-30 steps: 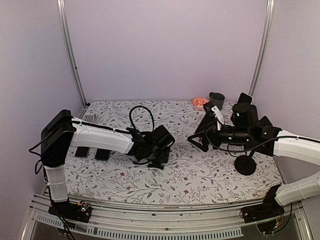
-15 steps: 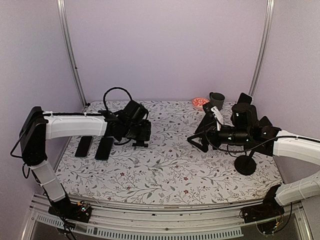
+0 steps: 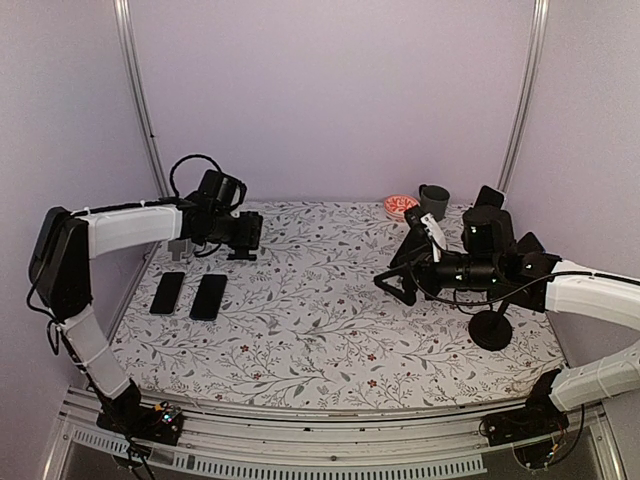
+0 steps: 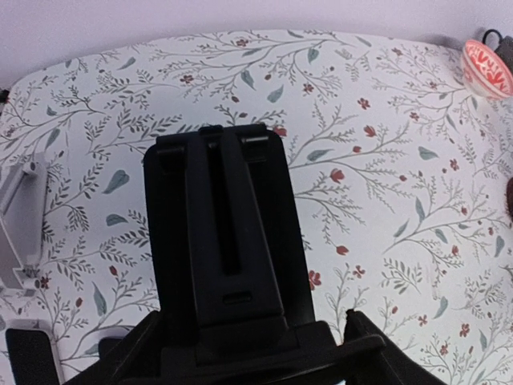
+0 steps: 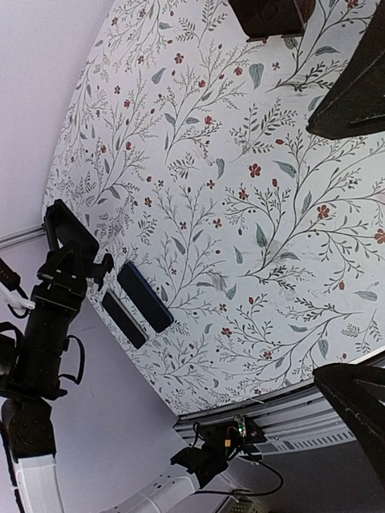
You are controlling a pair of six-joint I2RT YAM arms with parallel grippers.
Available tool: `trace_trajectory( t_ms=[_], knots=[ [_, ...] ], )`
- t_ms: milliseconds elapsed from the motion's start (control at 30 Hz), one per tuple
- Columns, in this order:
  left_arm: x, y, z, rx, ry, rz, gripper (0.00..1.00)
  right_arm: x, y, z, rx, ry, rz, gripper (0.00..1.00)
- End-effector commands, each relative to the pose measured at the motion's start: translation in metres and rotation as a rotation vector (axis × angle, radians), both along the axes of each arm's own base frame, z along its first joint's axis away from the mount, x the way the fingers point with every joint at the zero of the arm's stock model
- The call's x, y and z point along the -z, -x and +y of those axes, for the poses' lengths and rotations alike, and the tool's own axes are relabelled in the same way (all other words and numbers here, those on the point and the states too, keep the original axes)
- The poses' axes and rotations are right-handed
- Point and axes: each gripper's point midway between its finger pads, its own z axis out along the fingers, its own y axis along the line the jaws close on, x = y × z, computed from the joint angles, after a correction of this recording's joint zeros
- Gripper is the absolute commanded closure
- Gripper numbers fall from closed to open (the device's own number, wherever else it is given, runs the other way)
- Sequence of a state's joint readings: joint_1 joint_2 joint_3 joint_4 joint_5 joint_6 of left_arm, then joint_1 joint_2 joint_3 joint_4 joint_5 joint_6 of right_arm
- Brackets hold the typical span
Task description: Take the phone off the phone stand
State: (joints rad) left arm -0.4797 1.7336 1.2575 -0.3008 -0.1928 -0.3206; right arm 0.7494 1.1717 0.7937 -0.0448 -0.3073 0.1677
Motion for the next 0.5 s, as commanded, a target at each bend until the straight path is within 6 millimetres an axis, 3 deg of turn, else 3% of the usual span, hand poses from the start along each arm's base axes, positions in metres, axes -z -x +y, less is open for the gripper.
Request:
trace_trajectory(
  t_ms=[0,133,367,467],
  knots=[
    [-0.019,-0.040,0.017,0.012,0.008,-0.076,0.49,0.000,-0.003,0.001,-0.003,0.004,0.003,0.00],
    [-0.018,-0.063,0.037,-0.006,-0.019,-0.091,0.49,0.002,-0.006,0.002,0.003,0.013,0.005,0.00],
    [0.003,-0.093,0.061,-0.027,-0.035,-0.061,0.50,0.002,-0.011,0.004,0.011,0.022,0.005,0.00],
    [0.031,-0.102,0.074,-0.043,-0.031,-0.013,0.50,0.002,-0.012,0.003,0.014,0.026,0.004,0.00]
  ],
)
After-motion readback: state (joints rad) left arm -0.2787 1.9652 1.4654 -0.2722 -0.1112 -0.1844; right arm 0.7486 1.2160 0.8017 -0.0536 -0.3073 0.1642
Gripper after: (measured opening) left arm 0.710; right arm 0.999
